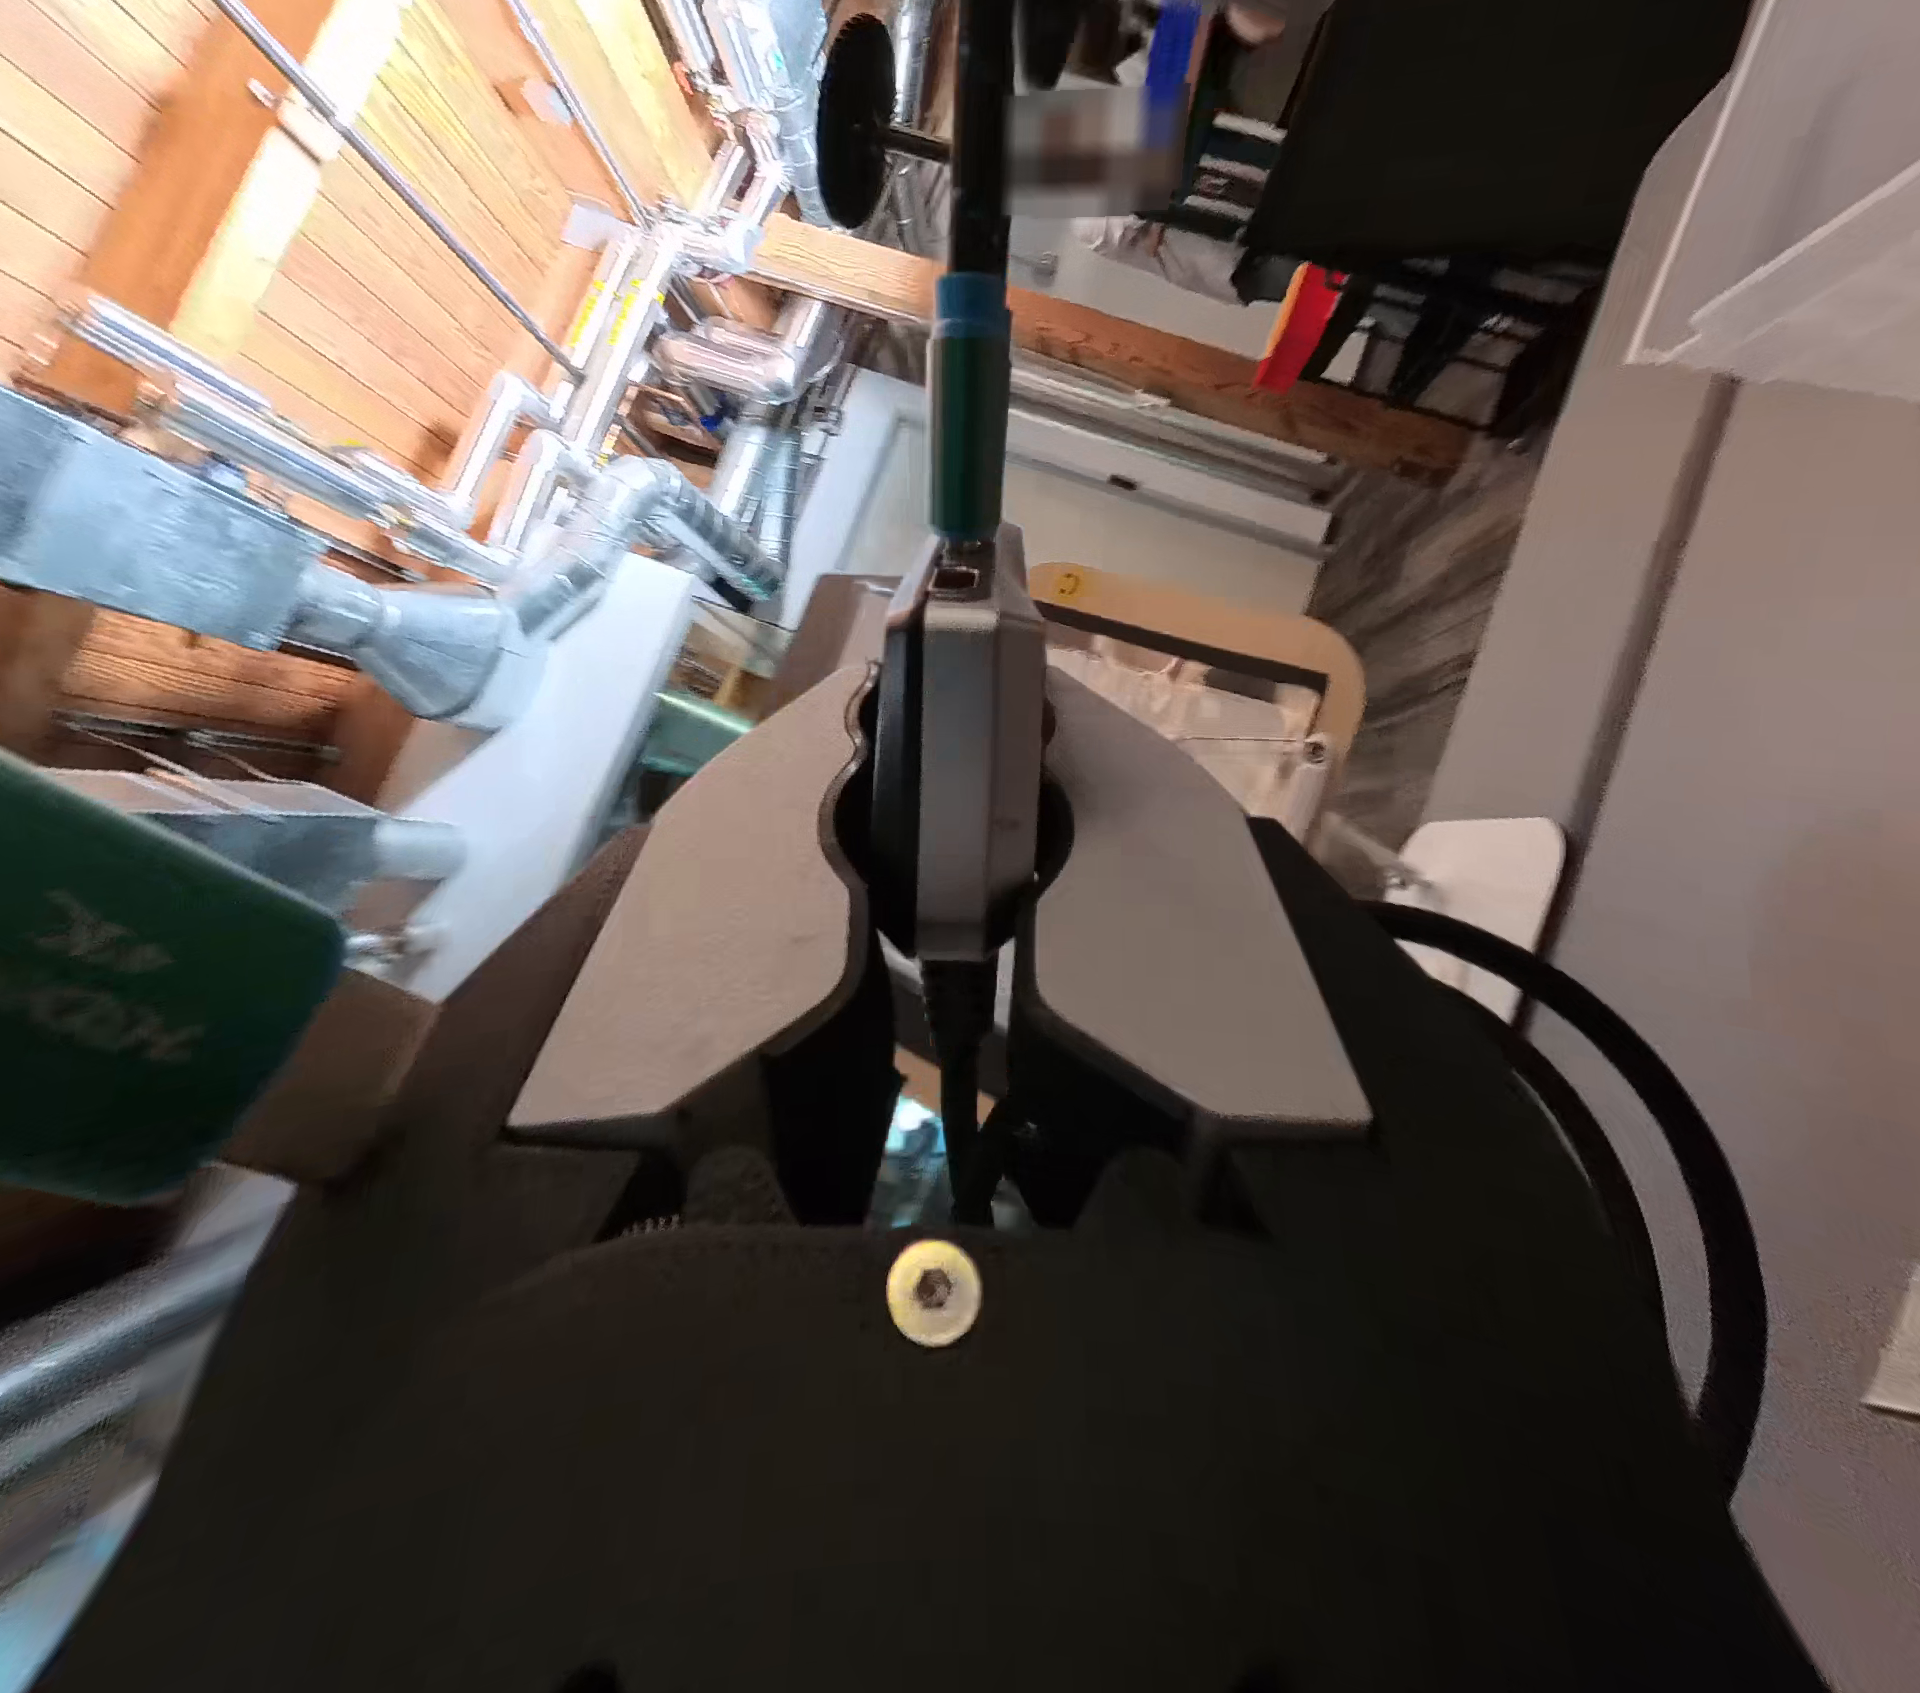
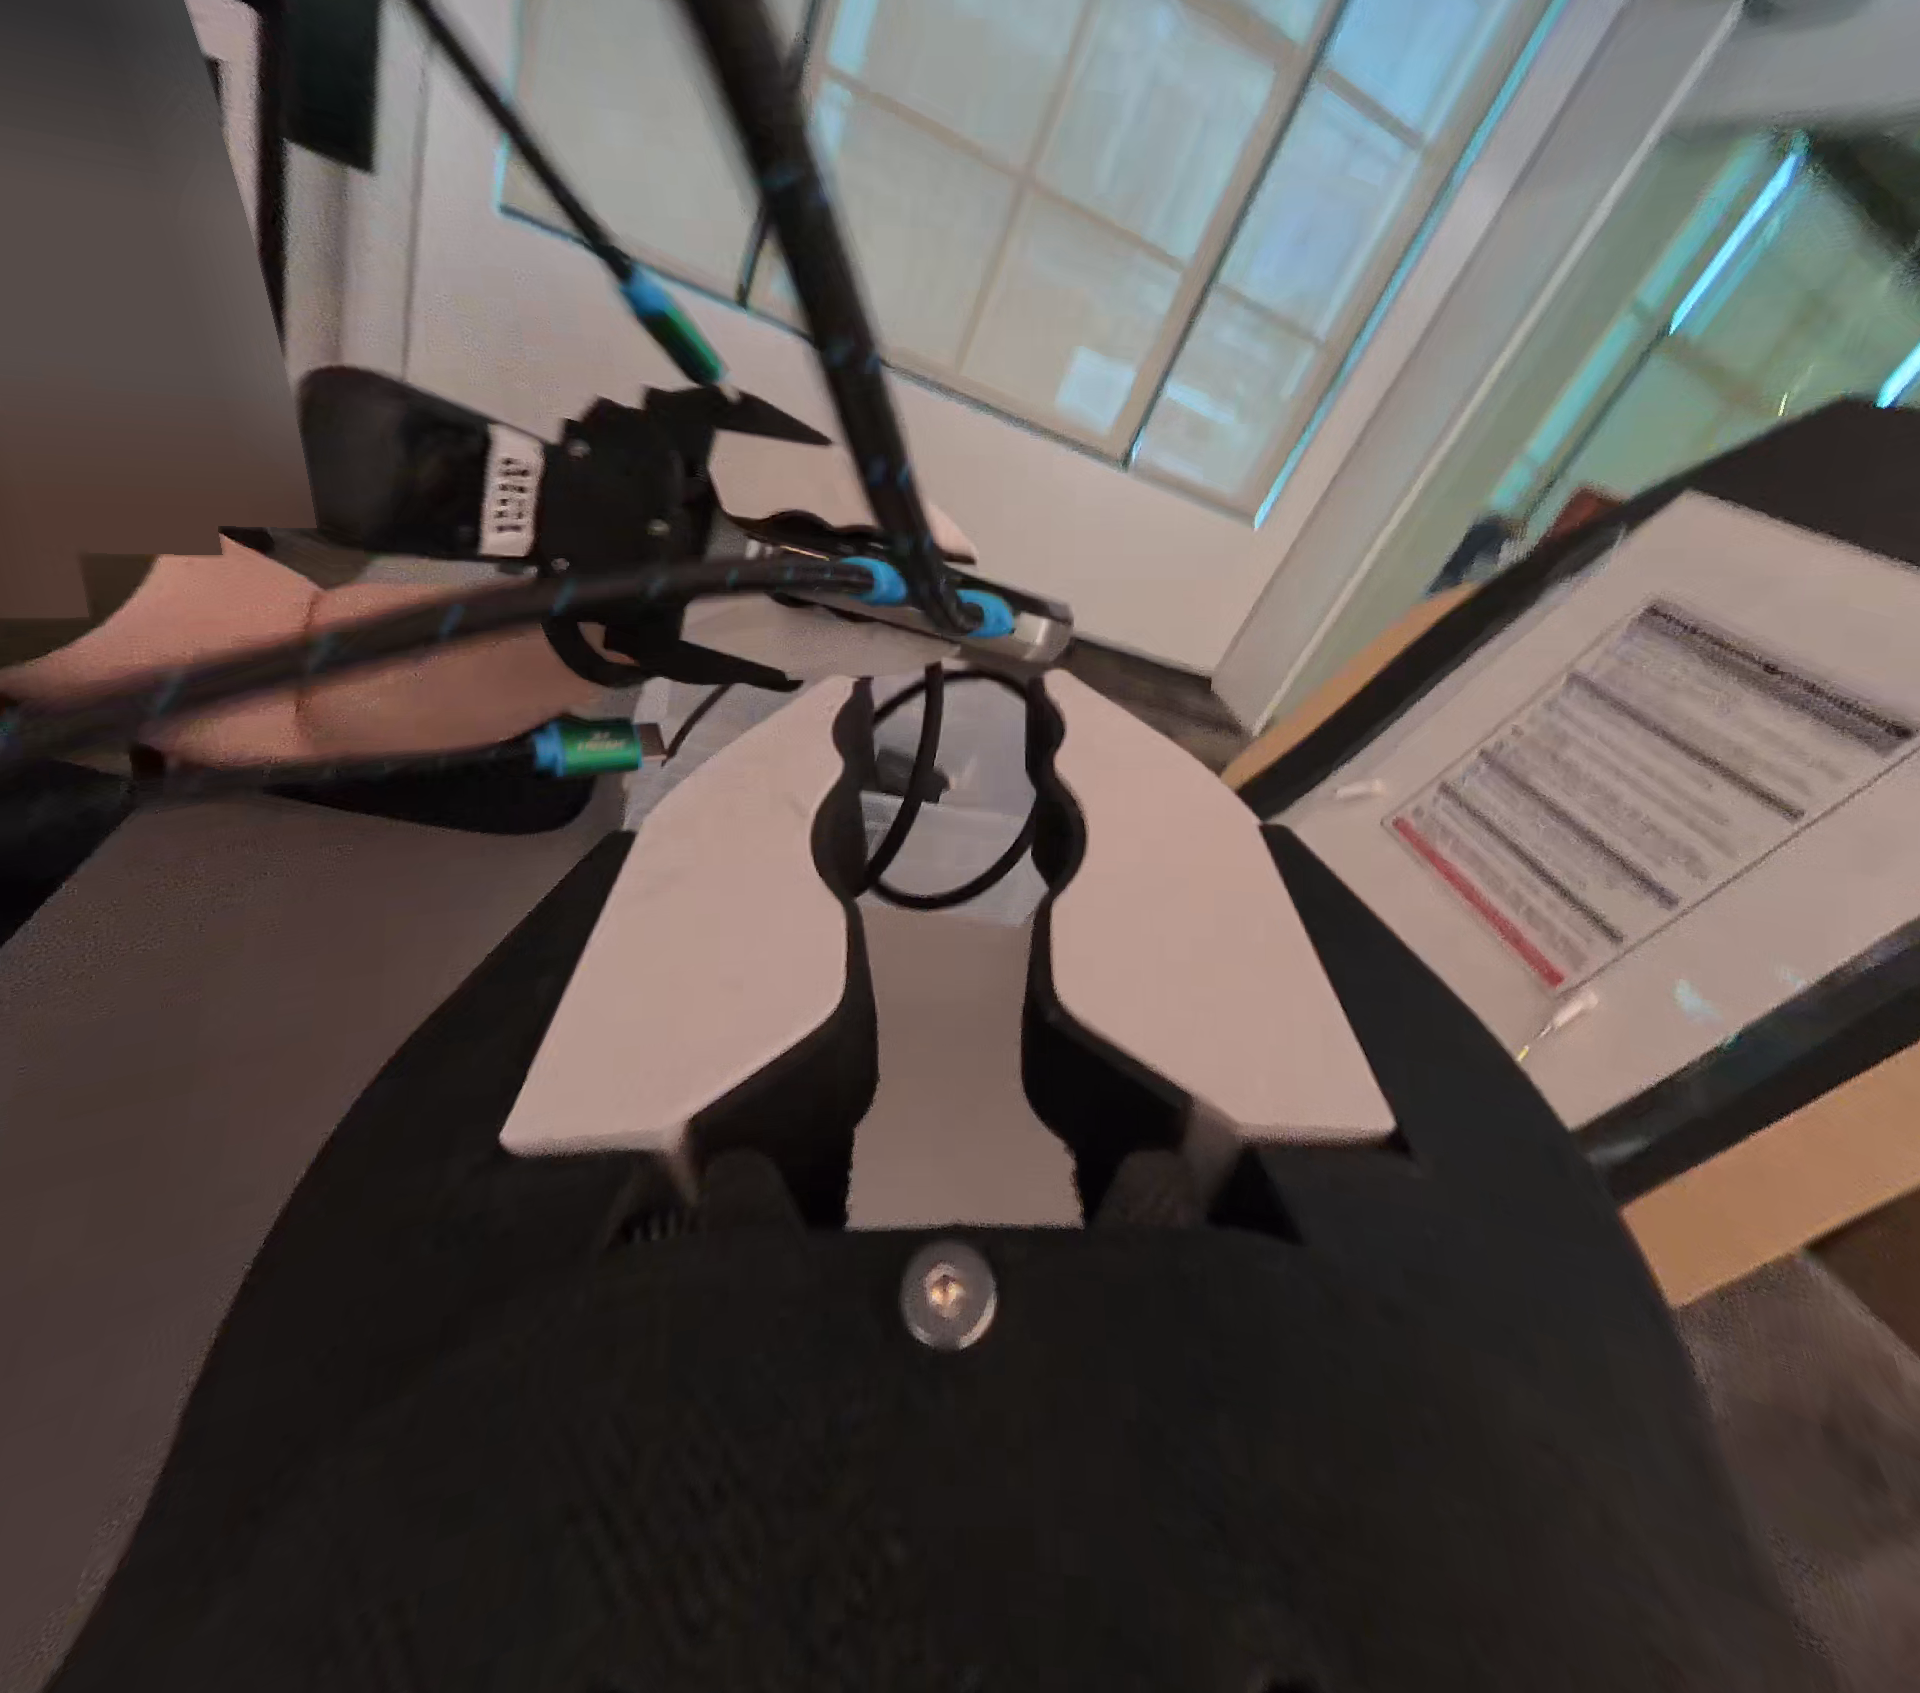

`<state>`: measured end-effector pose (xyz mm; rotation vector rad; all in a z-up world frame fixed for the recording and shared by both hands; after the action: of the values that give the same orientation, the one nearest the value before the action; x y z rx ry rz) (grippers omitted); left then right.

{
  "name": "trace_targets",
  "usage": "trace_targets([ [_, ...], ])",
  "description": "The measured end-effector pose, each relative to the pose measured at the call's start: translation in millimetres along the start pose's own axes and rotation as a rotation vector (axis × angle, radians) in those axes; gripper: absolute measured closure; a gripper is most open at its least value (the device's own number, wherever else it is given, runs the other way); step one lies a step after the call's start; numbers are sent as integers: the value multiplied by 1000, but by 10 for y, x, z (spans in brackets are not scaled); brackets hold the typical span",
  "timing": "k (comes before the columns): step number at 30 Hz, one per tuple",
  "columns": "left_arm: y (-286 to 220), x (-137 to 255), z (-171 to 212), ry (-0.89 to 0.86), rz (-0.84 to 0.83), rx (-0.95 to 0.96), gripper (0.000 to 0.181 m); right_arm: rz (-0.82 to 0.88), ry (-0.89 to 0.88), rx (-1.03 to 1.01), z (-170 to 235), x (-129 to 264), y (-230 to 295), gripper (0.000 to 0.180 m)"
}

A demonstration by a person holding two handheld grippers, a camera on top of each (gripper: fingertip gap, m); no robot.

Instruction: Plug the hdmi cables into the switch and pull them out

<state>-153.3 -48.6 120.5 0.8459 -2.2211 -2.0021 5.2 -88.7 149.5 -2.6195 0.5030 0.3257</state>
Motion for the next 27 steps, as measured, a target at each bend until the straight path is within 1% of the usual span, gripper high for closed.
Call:
trace_targets([
  [3, 29, 39, 46, -70, 83, 205, 158, -2, -164, 10, -106, 239, -93, 152],
  [4, 25, 56, 24, -115, 114, 266, 159, 1, -186, 13, -77, 281, -122, 152],
  [6, 15, 75, -36, -194, 163, 365, 159, -3, -142, 56, 98, 260, -141, 145],
  [8, 12, 78, -83, -236, 198, 451, 159, -40, -81, 76, 270, 125, -84, 138],
  [13, -58, 82, -216, -330, 324, 659, 159, -109, -143, 85, 317, -247, 154, 137],
  [16, -106, 72, -307, -384, 390, 784, 159, -173, -134, 80, 317, -339, 286, 143],
  [18, -136, 64, -357, -417, 428, 867, 159, -221, -114, 71, 326, -367, 357, 156],
  [21, -150, 43, -370, -436, 458, 983, 159, -235, -48, 69, 313, -375, 367, 159],
  [23, -163, 29, -323, -392, 490, 1031, 158, -222, 35, 63, 304, -367, 343, 159],
  [25, -133, 41, -253, -363, 485, 1045, 156, -193, 54, 93, 290, -335, 308, 159],
  [26, -115, 51, -226, -361, 483, 1057, 156, -186, 61, 74, 285, -316, 285, 159],
  [27, -113, 54, -203, -355, 492, 1071, 159, -177, 58, 66, 283, -298, 262, 159],
])
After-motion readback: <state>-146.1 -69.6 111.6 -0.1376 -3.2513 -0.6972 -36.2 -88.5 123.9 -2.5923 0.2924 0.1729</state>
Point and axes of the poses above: each gripper's, where its closed fingertips meet, x back along the fingers, z out of its underside, y = z × x across the jaws, the point moved 5 cm from there along x, back along the fingers, and after that the axes turned 14 degrees about -y, right-handed, at the moved point
